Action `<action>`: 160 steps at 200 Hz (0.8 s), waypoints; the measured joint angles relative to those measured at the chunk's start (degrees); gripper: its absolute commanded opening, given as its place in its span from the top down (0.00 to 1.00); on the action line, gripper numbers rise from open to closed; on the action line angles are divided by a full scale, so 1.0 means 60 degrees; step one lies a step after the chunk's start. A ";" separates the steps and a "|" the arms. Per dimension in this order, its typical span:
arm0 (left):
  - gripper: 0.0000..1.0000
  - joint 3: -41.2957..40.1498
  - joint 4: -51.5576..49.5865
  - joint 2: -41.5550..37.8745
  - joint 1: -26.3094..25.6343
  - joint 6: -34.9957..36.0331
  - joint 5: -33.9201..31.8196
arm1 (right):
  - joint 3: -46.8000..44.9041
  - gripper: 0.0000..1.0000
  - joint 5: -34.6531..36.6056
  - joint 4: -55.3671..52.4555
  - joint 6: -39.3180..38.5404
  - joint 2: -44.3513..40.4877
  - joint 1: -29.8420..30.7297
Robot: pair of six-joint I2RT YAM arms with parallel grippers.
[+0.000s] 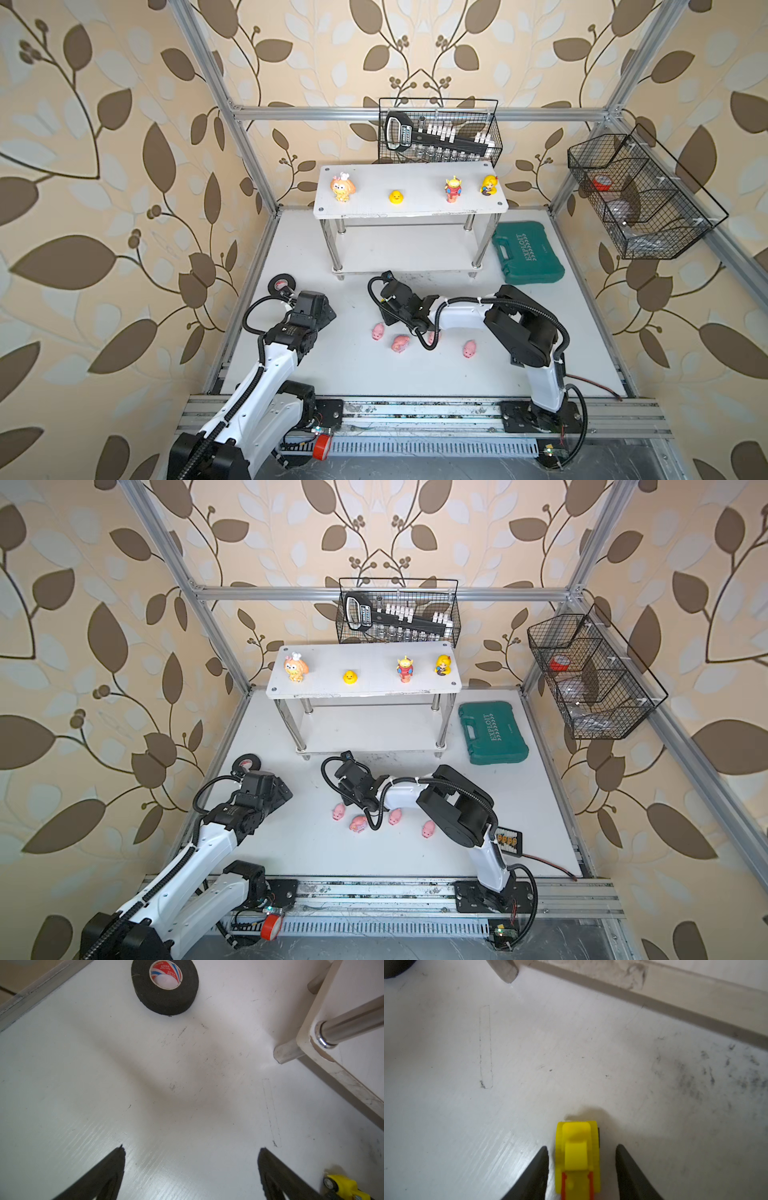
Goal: Organize plastic toys on shelves
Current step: Pick up the plastic toy at the center of the board.
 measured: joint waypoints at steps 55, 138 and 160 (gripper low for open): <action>0.01 0.0000 0.0033 0.0007 -0.0004 0.0036 0.0000 | -0.0004 0.63 0.0521 -0.0178 -0.0051 0.0004 0.0237; 0.01 0.0000 0.0066 -0.0004 -0.0004 0.0066 0.0000 | -0.0004 0.75 0.1614 -0.1235 -0.0036 -0.0900 0.0645; 0.01 0.0000 0.0106 -0.0004 -0.0004 0.0066 0.0000 | 0.0058 0.75 0.1905 -0.1767 -0.0044 -0.1825 0.0823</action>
